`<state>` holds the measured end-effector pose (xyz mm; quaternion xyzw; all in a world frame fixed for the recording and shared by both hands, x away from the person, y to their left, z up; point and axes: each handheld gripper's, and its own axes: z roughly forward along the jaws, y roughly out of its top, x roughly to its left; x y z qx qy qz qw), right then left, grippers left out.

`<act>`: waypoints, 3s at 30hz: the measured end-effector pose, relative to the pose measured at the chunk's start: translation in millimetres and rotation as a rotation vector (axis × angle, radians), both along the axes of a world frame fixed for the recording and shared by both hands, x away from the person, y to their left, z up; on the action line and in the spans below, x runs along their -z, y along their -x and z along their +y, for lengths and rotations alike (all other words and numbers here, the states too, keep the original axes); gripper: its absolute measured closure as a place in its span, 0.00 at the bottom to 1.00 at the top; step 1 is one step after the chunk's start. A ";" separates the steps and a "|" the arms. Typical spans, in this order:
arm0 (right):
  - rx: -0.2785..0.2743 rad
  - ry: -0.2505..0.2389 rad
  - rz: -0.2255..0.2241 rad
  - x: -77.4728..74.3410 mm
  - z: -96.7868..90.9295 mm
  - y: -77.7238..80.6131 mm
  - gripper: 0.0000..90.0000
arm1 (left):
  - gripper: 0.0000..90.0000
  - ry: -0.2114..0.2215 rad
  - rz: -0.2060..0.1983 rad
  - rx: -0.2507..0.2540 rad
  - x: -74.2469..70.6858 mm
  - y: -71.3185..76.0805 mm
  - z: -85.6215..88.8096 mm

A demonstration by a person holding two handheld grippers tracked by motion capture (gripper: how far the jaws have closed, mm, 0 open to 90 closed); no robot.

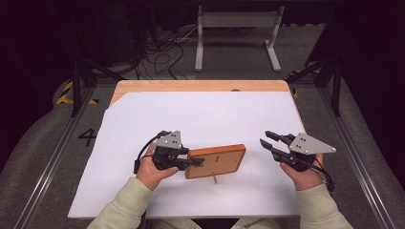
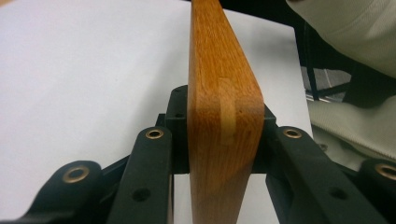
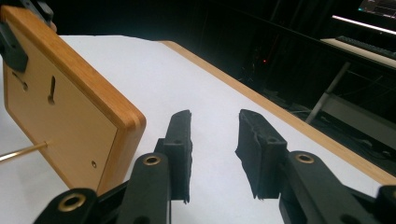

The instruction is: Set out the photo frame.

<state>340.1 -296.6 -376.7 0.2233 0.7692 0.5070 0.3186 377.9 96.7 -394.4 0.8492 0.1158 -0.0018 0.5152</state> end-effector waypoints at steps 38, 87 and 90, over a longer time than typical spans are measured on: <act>-0.006 -0.013 0.022 4.0 0.2 -0.2 0.67 | 0.49 -0.127 0.009 0.068 11.3 17.1 -20.2; -0.039 0.025 0.207 11.8 3.3 -5.0 0.84 | 0.71 -0.048 -0.038 -0.269 18.6 1.5 50.1; -0.053 0.023 0.228 12.7 5.1 -5.5 0.83 | 0.74 -0.061 -0.015 -0.262 27.5 -0.7 48.1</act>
